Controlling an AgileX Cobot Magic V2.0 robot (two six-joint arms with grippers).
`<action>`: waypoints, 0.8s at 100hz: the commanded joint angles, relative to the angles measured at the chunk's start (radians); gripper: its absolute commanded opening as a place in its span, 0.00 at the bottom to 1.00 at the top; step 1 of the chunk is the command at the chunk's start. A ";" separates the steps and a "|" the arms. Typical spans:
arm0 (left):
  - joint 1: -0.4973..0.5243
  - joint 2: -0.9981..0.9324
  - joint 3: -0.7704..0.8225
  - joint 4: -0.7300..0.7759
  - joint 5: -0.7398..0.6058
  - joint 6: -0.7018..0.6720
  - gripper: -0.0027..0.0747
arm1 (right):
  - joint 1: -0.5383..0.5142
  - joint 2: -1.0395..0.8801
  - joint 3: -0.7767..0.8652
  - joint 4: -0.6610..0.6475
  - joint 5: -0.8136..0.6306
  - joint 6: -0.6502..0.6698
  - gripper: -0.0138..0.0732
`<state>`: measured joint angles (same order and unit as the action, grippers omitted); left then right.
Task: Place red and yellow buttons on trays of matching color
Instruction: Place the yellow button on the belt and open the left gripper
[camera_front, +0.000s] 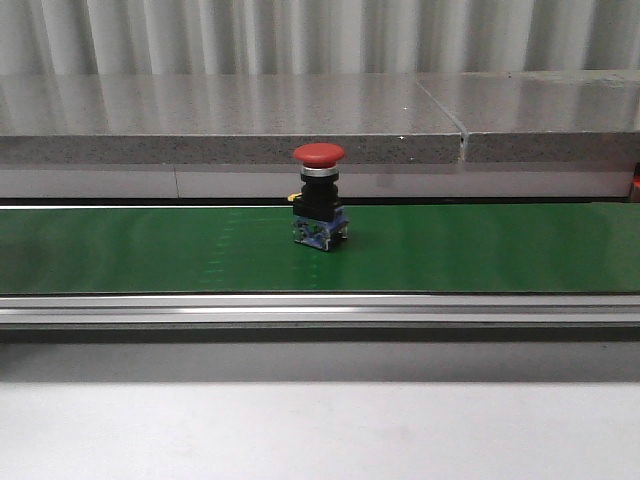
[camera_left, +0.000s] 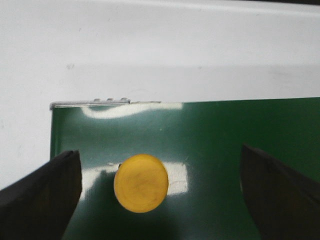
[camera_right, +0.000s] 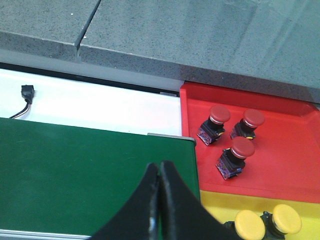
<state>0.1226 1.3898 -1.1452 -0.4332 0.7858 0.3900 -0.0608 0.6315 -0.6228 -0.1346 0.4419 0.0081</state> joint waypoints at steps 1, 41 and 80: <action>-0.046 -0.092 -0.011 -0.037 -0.091 0.034 0.81 | 0.000 -0.005 -0.024 -0.012 -0.077 -0.008 0.08; -0.211 -0.499 0.300 -0.040 -0.424 0.102 0.80 | 0.000 -0.005 -0.024 -0.012 -0.077 -0.008 0.08; -0.218 -0.921 0.631 -0.066 -0.532 0.102 0.37 | 0.000 -0.005 -0.024 -0.012 -0.077 -0.008 0.08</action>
<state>-0.0876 0.5265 -0.5233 -0.4714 0.3373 0.4916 -0.0608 0.6315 -0.6228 -0.1346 0.4419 0.0081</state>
